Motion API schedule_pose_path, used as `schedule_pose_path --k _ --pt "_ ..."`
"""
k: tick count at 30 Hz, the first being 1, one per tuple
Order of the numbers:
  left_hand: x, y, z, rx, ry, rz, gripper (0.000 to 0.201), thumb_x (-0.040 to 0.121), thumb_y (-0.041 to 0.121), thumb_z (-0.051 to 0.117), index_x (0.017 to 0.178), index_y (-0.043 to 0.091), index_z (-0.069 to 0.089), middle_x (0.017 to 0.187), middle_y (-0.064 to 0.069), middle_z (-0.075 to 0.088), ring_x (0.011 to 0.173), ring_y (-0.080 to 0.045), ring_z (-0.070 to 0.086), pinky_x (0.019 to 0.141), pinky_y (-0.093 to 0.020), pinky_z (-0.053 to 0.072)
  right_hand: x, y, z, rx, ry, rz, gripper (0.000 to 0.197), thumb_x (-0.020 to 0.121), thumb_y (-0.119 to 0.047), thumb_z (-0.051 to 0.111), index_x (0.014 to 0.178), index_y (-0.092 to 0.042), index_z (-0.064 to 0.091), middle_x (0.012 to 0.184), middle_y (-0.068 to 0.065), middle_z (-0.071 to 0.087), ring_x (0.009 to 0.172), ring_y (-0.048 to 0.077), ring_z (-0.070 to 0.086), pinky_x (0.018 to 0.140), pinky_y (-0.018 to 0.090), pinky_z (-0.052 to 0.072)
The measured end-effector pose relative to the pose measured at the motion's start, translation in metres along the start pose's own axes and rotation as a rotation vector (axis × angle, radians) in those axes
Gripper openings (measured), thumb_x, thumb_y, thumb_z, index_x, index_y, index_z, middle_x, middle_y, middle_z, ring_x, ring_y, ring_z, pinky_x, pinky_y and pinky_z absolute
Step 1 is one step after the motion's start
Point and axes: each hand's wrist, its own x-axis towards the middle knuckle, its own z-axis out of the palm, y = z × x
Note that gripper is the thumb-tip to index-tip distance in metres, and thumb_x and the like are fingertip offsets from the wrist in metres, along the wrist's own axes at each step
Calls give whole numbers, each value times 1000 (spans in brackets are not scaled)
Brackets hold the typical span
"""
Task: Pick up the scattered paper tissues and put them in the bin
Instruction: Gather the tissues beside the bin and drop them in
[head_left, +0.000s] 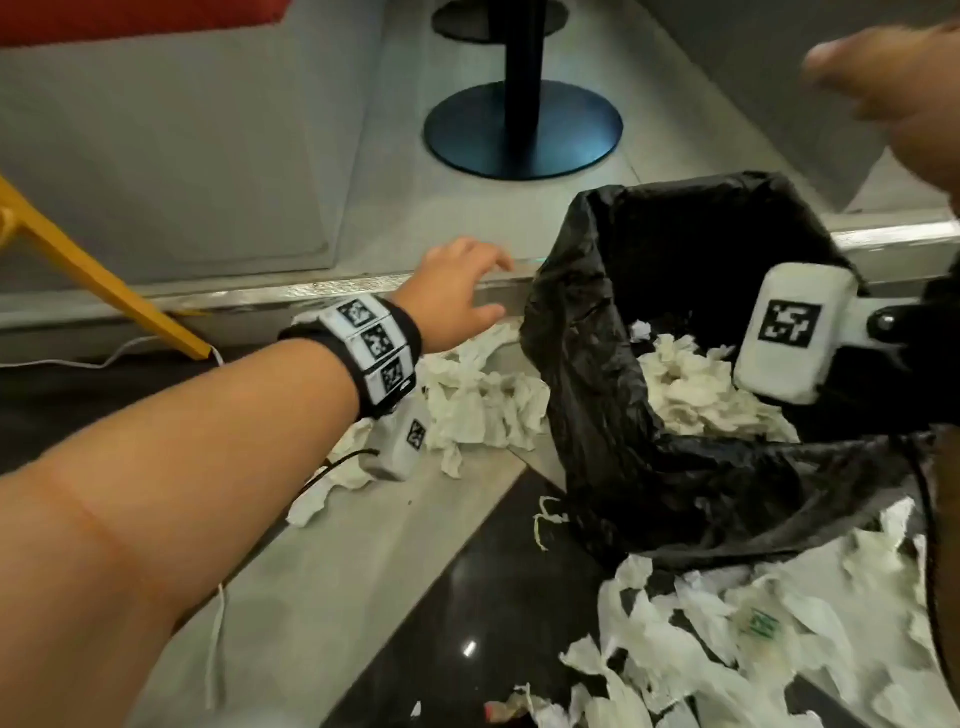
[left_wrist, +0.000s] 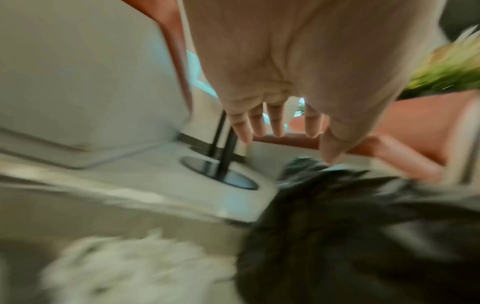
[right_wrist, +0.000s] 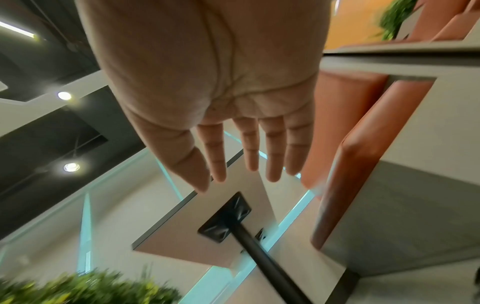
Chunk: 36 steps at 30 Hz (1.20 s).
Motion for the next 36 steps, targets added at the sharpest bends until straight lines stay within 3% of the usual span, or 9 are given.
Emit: schedule_pose_path --k 4,6,8,11,17,23,26,30,36 --pt "-76 -116 37 176 -181 -409 42 83 24 58 124 26 50 135 -12 41 122 -38 37 104 -42 32 -46 -139 41 153 -243 -77 50 65 -87 42 94 -51 58 99 -21 62 97 19 62 97 31 48" --pt "-111 -150 65 207 -305 -504 50 83 27 58 131 30 44 144 -12 33 126 -41 34 108 -45 31 -57 -168 67 260 -251 -146 22 81 -51 59 102 -46 60 97 -1 70 73 12 65 72 26 56" --pt "-134 -168 91 169 -390 -548 58 84 29 57 137 36 35 152 -10 19 131 -43 28 110 -48 31 -70 -185 97 244 -312 -188 21 83 -33 62 104 -37 62 97 0 68 62 0 58 59 11 46" --pt "-147 -176 120 102 -398 -501 63 87 20 53 141 40 26 157 -6 4 133 -44 24 109 -49 32 -89 -200 132 212 -451 -223 20 82 -28 64 101 -34 63 112 -7 55 87 3 59 71 11 44" --pt "-137 -174 145 164 -428 -430 68 91 11 42 147 32 9 155 -7 10 126 -40 33 101 -48 37 -97 -197 168 215 -521 -191 21 79 -22 66 92 -38 62 111 -11 52 88 3 60 79 12 46" --pt "-136 -177 147 51 -402 -462 33 94 8 33 125 6 40 123 -18 42 104 -37 53 90 -42 45 -96 -195 174 226 -498 -144 18 80 -19 66 90 -34 63 112 -7 55 86 4 62 79 16 48" --pt "-136 -176 142 -56 -273 -444 15 91 14 45 101 5 51 104 -15 54 92 -34 57 78 -36 45 -96 -196 177 227 -485 -131 14 82 -21 65 87 -33 63 110 -7 56 80 0 62 72 3 43" --pt "-133 -176 130 -115 -207 -413 24 79 29 66 84 6 59 86 -2 47 84 -27 58 68 -29 38 -95 -201 178 240 -449 -130 8 84 -22 64 87 -30 64 106 -4 59 69 -14 56 63 -4 35" --pt "-142 -180 115 -228 -98 -541 18 87 10 45 77 5 59 86 -10 56 80 -29 55 70 -29 40 -100 -210 176 264 -447 -146 8 84 -18 64 87 -26 65 98 -1 58 61 -18 54 60 -5 34"
